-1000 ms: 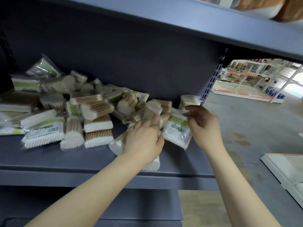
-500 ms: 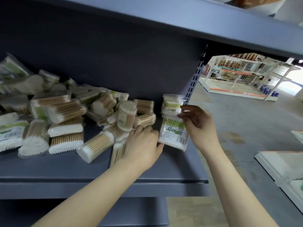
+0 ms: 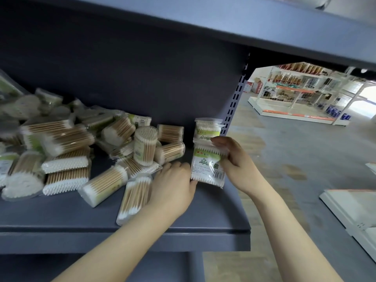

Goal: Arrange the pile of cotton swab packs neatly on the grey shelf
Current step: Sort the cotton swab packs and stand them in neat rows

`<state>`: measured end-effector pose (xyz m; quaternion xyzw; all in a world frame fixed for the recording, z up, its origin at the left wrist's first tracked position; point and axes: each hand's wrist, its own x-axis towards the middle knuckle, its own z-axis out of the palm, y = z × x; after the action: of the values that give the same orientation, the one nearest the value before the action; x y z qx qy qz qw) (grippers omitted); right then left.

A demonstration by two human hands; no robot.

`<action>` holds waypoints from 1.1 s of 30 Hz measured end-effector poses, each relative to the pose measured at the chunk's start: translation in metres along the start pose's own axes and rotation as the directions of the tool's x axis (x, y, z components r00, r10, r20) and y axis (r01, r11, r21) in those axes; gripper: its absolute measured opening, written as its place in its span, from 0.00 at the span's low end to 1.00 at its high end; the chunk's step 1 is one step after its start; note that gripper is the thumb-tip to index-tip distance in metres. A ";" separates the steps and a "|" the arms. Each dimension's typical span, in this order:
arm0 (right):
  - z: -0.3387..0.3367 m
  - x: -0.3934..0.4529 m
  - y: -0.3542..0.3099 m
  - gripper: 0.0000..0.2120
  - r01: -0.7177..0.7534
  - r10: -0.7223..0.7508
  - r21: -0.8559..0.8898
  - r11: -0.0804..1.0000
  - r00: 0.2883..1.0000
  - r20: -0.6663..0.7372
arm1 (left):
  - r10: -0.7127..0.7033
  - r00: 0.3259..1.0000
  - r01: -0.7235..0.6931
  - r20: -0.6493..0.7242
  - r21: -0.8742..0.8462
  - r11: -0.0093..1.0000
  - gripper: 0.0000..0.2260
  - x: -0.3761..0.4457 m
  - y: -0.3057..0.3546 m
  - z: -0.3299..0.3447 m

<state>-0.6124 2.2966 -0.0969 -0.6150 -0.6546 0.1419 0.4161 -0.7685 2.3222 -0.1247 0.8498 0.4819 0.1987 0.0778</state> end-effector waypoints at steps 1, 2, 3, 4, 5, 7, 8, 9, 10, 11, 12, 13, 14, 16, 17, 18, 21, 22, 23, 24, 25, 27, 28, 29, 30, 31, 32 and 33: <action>-0.001 0.000 0.000 0.25 0.007 -0.007 -0.023 1.000 1.000 0.003 | -0.017 1.000 0.017 0.004 -0.036 0.999 0.09 0.001 -0.001 0.001; -0.002 0.000 0.001 0.24 0.007 -0.007 -0.041 0.999 1.000 0.005 | -0.037 0.999 0.038 0.008 -0.076 0.996 0.09 0.002 -0.001 0.003; -0.003 0.000 0.002 0.24 0.001 0.000 -0.049 0.999 1.000 0.002 | -0.057 0.998 0.058 0.014 -0.113 0.992 0.09 0.003 -0.003 0.004; -0.004 0.000 0.003 0.25 -0.010 0.010 -0.046 0.999 1.000 -0.009 | -0.071 0.997 0.073 0.017 -0.140 0.987 0.09 0.004 -0.003 0.005; -0.003 0.000 0.004 0.24 -0.025 0.024 -0.032 0.999 0.999 -0.032 | -0.081 0.997 0.083 0.019 -0.156 0.984 0.09 0.004 -0.004 0.007; -0.003 0.001 0.005 0.21 -0.070 0.072 0.020 0.997 0.992 -0.102 | -0.089 0.996 0.092 0.026 -0.164 0.982 0.09 0.004 -0.004 0.009; -0.002 0.002 0.005 0.20 -0.097 0.102 0.042 0.994 0.985 -0.136 | -0.092 0.995 0.096 0.031 -0.171 0.981 0.09 0.004 -0.003 0.010; -0.002 0.003 0.005 0.19 -0.122 0.130 0.061 0.991 0.978 -0.163 | -0.095 0.995 0.100 0.036 -0.186 0.977 0.10 0.004 -0.002 0.011; -0.002 0.003 0.006 0.18 -0.140 0.154 0.084 0.986 0.971 -0.182 | -0.100 0.994 0.107 0.040 -0.205 0.973 0.09 0.004 -0.002 0.012; -0.002 0.003 0.006 0.17 -0.152 0.171 0.109 0.982 0.966 -0.195 | -0.106 0.993 0.113 0.041 -0.224 0.968 0.09 0.003 -0.001 0.012; -0.002 0.003 0.006 0.16 -0.156 0.179 0.124 0.980 0.962 -0.204 | -0.111 0.993 0.117 0.038 -0.239 0.964 0.09 0.003 -0.001 0.012; -0.002 0.003 0.006 0.15 -0.155 0.179 0.126 0.980 0.961 -0.210 | -0.113 0.993 0.118 0.035 -0.251 0.961 0.08 0.003 0.000 0.012; -0.002 0.002 0.006 0.14 -0.150 0.172 0.115 0.982 0.962 -0.212 | -0.113 0.993 0.117 0.033 -0.260 0.959 0.08 0.003 0.000 0.012; -0.002 0.001 0.006 0.14 -0.134 0.148 0.078 0.988 0.966 -0.214 | -0.114 0.993 0.117 0.029 -0.269 0.956 0.08 0.003 0.001 0.012; -0.002 0.001 0.006 0.13 -0.127 0.138 0.062 0.990 0.966 -0.218 | -0.118 0.993 0.121 0.028 -0.274 0.954 0.08 0.003 0.000 0.012; -0.002 0.001 0.006 0.13 -0.123 0.132 0.053 0.991 0.966 -0.224 | -0.125 0.992 0.127 0.026 -0.279 0.952 0.08 0.003 0.000 0.012; -0.002 0.000 0.006 0.12 -0.117 0.127 0.057 0.992 0.964 -0.232 | -0.148 0.989 0.149 0.027 -0.294 0.944 0.09 0.004 -0.001 0.013; -0.002 0.000 0.007 0.12 -0.117 0.127 0.059 0.991 0.965 -0.230 | -0.158 0.987 0.160 0.031 -0.300 0.941 0.09 0.005 -0.001 0.013; -0.002 0.000 0.007 0.12 -0.117 0.128 0.061 0.991 0.965 -0.227 | -0.166 0.986 0.168 0.035 -0.302 0.938 0.09 0.005 -0.001 0.014; -0.002 0.000 0.008 0.12 -0.118 0.128 0.061 0.991 0.966 -0.226 | -0.172 0.984 0.175 0.036 -0.302 0.937 0.09 0.006 -0.002 0.014; -0.002 0.000 0.008 0.12 -0.118 0.128 0.059 0.991 0.966 -0.226 | -0.178 0.983 0.180 0.036 -0.304 0.936 0.09 0.006 -0.002 0.014; -0.002 0.000 0.008 0.12 -0.116 0.125 0.051 0.992 0.966 -0.227 | -0.183 0.982 0.185 0.035 -0.308 0.933 0.08 0.006 -0.001 0.015; -0.002 0.001 0.008 0.12 -0.116 0.124 0.048 0.992 0.966 -0.226 | -0.186 0.982 0.188 0.037 -0.313 0.931 0.09 0.006 -0.001 0.015; -0.002 0.001 0.008 0.12 -0.116 0.124 0.045 0.992 0.967 -0.224 | -0.189 0.981 0.193 0.043 -0.326 0.926 0.09 0.006 -0.001 0.015; -0.002 0.002 0.009 0.12 -0.119 0.125 0.041 0.992 0.967 -0.223 | -0.195 0.980 0.200 0.051 -0.346 0.917 0.09 0.007 -0.001 0.016; -0.003 0.002 0.010 0.12 -0.122 0.126 0.030 0.992 0.967 -0.223 | -0.202 0.978 0.209 0.059 -0.367 0.907 0.09 0.007 -0.001 0.016; -0.003 0.003 0.011 0.12 -0.128 0.129 0.017 0.992 0.967 -0.220 | -0.208 0.976 0.217 0.064 -0.380 0.899 0.09 0.008 -0.001 0.016; -0.004 0.004 0.012 0.12 -0.135 0.134 0.009 0.991 0.968 -0.211 | -0.214 0.975 0.222 0.066 -0.385 0.896 0.09 0.009 -0.002 0.015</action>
<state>-0.6010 2.3014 -0.1016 -0.6708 -0.5638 0.1018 0.4710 -0.7594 2.3313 -0.1369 0.7600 0.5238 0.2715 0.2725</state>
